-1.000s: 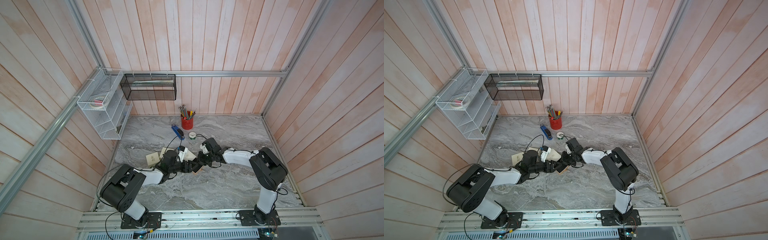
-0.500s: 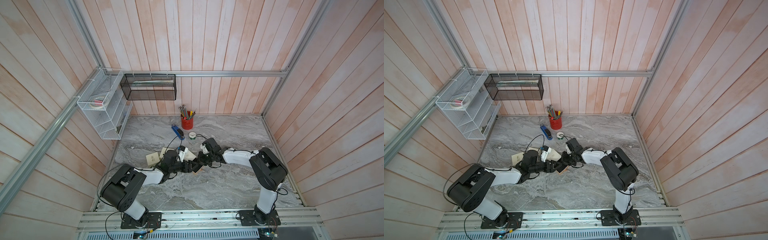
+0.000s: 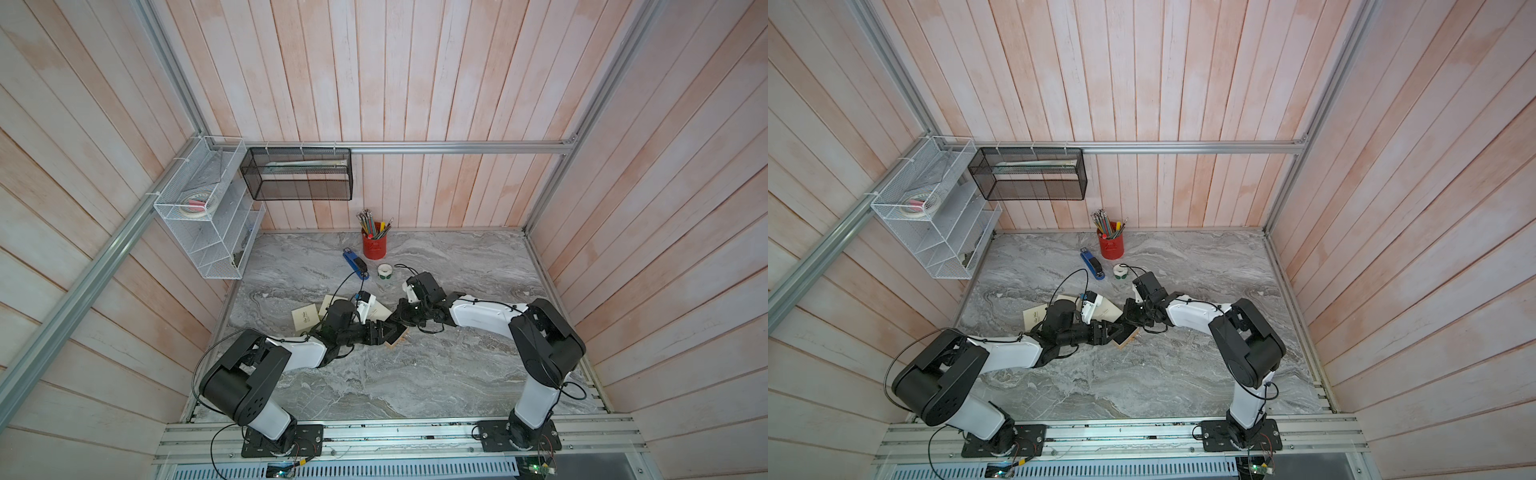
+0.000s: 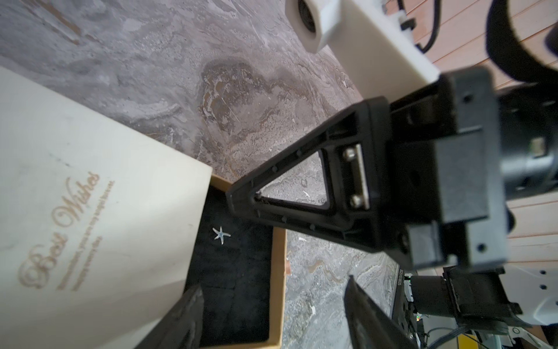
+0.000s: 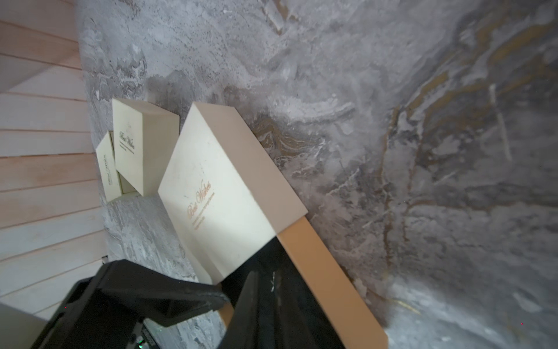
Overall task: Place the earrings into the drawer-style jewelry box
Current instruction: Adjust the earring in the inner lining.
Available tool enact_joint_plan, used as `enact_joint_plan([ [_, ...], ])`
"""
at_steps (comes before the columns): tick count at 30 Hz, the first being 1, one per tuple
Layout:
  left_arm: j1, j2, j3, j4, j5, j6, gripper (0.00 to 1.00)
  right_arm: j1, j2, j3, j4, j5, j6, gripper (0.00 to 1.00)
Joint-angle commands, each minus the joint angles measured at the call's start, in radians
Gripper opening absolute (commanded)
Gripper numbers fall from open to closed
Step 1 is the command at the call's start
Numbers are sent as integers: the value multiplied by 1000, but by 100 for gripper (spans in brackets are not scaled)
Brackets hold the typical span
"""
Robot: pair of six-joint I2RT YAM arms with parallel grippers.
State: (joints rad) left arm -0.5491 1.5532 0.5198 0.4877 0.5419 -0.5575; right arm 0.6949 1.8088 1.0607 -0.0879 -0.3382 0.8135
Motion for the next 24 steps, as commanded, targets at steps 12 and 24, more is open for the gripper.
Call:
enact_joint_plan([
  [12, -2, 15, 18, 3, 4, 4, 74, 23, 69, 67, -68, -16, -49, 0],
  [24, -3, 26, 20, -7, 0, 11, 74, 23, 70, 62, -107, 31, -56, 0],
])
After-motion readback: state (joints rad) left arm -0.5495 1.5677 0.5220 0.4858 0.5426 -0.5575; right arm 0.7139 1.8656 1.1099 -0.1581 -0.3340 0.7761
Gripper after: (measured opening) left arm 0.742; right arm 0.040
